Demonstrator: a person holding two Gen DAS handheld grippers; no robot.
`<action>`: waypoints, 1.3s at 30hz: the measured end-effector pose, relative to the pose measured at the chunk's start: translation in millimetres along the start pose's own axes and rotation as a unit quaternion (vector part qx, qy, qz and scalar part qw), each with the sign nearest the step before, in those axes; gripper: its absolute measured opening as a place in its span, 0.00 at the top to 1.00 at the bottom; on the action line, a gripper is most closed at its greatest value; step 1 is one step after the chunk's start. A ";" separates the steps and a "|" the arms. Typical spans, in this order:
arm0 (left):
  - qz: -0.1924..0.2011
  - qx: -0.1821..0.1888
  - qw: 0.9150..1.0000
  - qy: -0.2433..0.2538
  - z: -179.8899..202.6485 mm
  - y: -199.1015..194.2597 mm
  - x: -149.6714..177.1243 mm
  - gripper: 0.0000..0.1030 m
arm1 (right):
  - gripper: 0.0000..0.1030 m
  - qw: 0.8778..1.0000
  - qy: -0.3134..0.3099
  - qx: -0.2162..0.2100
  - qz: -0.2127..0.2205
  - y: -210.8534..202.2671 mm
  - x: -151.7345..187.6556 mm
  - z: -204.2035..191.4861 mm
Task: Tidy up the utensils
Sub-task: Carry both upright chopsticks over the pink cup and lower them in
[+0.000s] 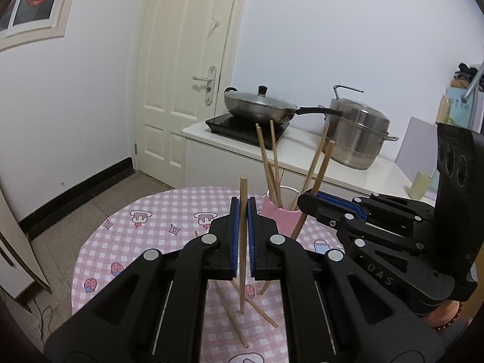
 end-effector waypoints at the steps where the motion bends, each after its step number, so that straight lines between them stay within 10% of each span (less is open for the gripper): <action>1: 0.000 0.000 1.000 0.004 2.8 0.7 0.6 0.95 | 0.96 1.000 0.002 0.001 -0.001 0.4 1.2 1.8; 22: 0.028 0.025 0.999 0.031 40.8 8.9 -24.3 0.95 | 0.96 0.999 0.023 0.033 0.027 -24.8 -9.9 35.3; 39: 0.131 0.050 0.990 0.010 79.0 31.2 -98.7 0.95 | 0.96 0.988 0.022 0.109 0.108 -41.5 -55.5 77.6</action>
Point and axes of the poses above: each gripper's, at about its wrist camera, not at the fingertips, and y roughly the way its jaws point, z to its right, x to its underside, the point moved 2 cm from there along y, roughly the way its jaws point
